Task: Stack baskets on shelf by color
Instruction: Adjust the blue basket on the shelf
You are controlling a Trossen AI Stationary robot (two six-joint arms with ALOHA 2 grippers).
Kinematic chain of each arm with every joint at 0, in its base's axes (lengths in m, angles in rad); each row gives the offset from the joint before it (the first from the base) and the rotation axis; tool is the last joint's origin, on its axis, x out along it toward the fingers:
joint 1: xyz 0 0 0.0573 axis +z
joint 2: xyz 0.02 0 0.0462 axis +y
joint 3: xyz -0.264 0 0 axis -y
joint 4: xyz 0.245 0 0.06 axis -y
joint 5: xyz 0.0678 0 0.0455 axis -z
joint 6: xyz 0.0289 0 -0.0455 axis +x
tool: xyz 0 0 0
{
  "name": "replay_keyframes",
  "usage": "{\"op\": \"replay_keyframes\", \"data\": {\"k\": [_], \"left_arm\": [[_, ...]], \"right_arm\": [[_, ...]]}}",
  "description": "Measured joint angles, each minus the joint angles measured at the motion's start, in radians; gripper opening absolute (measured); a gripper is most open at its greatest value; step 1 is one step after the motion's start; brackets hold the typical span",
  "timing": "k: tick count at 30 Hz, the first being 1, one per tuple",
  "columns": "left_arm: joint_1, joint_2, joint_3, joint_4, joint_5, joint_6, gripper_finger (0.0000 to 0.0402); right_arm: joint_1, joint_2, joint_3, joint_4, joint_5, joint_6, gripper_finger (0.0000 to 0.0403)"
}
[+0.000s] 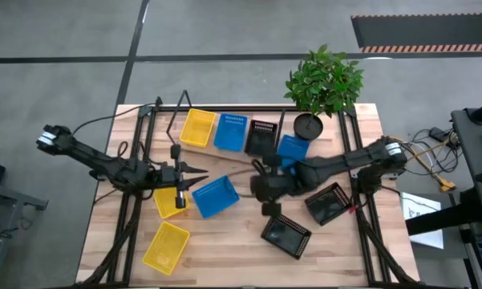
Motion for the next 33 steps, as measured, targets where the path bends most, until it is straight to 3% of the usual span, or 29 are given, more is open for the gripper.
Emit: {"op": "replay_keyframes", "data": {"k": [8,15,17,25,33], "left_arm": [[0.056,0.123,0.055,0.016,-0.022,-0.036,0.0045],[0.207,0.223,0.093,-0.011,-0.016,-0.079,0.0017],[0.269,0.244,0.121,-0.070,0.021,-0.099,0.0005],[0.541,0.359,0.225,-0.300,0.340,-0.185,0.0000],[0.694,0.512,0.262,-0.382,0.451,-0.187,0.0000]], "right_arm": [[0.149,-0.125,-0.173,0.148,0.011,0.004,0.0009],[0.224,-0.205,-0.312,0.271,0.030,-0.002,0.0009],[0.235,-0.220,-0.344,0.301,0.030,-0.002,0.0009],[0.243,-0.242,-0.414,0.344,0.030,-0.003,0.0009],[0.243,-0.241,-0.436,0.348,0.030,-0.005,0.0009]]}}
